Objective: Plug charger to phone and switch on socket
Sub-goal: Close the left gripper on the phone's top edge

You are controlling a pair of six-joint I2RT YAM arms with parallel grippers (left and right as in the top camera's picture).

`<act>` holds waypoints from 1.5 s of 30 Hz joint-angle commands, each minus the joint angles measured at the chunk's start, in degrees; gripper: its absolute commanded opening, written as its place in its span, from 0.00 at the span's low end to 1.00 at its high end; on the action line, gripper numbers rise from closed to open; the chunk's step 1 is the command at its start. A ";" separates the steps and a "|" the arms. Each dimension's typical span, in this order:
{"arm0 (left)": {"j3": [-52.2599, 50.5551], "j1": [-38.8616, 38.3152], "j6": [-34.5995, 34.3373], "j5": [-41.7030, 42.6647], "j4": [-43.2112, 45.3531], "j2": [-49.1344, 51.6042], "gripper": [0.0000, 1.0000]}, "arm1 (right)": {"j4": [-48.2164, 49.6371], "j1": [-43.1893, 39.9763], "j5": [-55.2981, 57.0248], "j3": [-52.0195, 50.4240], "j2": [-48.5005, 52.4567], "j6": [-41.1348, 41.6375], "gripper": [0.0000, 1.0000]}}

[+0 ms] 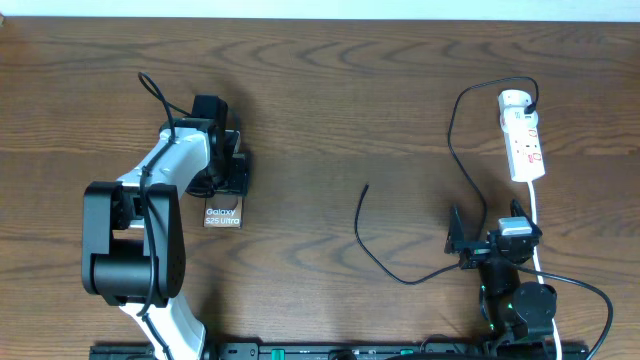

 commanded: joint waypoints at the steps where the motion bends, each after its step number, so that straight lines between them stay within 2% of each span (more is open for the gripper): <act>1: -2.10 0.04 0.17 0.09 0.00 1.60 0.70 | -0.15 0.28 0.44 -0.09 -0.24 0.81 0.99; 19: -2.10 0.04 0.17 0.09 -0.04 1.60 0.70 | -0.15 0.28 0.44 -0.09 -0.24 0.79 0.99; 23: -2.10 0.04 0.15 0.09 -0.04 1.60 0.65 | -0.15 0.28 0.44 -0.09 -0.24 0.79 0.99; 31: -2.10 0.04 0.15 0.09 -0.17 1.60 0.65 | -0.15 0.28 0.44 -0.09 -0.24 0.81 0.99; 34: -2.10 0.04 0.17 0.09 -0.17 1.60 0.56 | -0.15 0.28 0.44 -0.09 -0.24 0.81 0.99; 36: -2.10 0.04 0.17 0.11 -0.17 1.60 0.47 | -0.15 0.28 0.44 -0.09 -0.24 0.79 0.99; 42: -2.10 0.04 0.15 0.09 -0.17 1.60 0.37 | -0.15 0.28 0.44 -0.09 -0.24 0.79 0.99; 44: -2.10 0.04 0.17 0.09 -0.15 1.60 0.33 | -0.15 0.28 0.44 -0.09 -0.24 0.79 0.99; 45: -2.10 0.04 0.15 0.09 -0.17 1.60 0.26 | -0.15 0.28 0.44 -0.09 -0.24 0.81 0.99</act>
